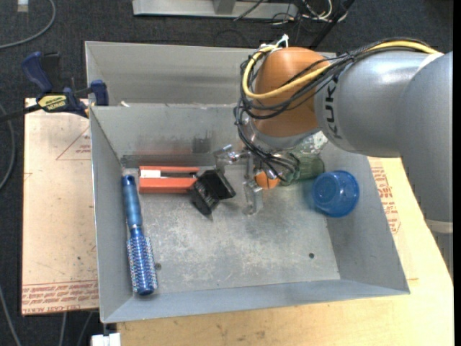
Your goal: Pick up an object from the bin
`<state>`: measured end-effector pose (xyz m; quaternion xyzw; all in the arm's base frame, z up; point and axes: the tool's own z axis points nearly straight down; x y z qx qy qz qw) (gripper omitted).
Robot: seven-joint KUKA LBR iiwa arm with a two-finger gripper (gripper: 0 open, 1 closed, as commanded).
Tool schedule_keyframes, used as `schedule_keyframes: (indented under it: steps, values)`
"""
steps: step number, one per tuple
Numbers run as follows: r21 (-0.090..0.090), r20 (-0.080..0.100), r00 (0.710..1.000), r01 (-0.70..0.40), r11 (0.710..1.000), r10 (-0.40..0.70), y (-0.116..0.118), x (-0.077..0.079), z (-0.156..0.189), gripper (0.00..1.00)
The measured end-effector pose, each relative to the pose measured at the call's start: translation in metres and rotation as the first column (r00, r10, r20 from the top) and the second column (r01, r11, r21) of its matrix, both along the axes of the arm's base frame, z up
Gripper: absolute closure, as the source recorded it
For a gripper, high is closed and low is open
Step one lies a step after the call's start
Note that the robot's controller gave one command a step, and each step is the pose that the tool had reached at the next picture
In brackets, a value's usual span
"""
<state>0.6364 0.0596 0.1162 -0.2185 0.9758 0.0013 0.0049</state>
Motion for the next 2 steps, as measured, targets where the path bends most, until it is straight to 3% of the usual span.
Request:
schedule_keyframes:
  steps: [1, 2]
  values:
    - [-0.002, -0.009, 0.985, -0.171, 0.985, 0.171, 0.034, -0.002, -0.019, 0.0]
    - [-0.004, 0.019, 0.99, -0.14, 0.99, 0.14, 0.071, 0.022, -0.021, 1.0]
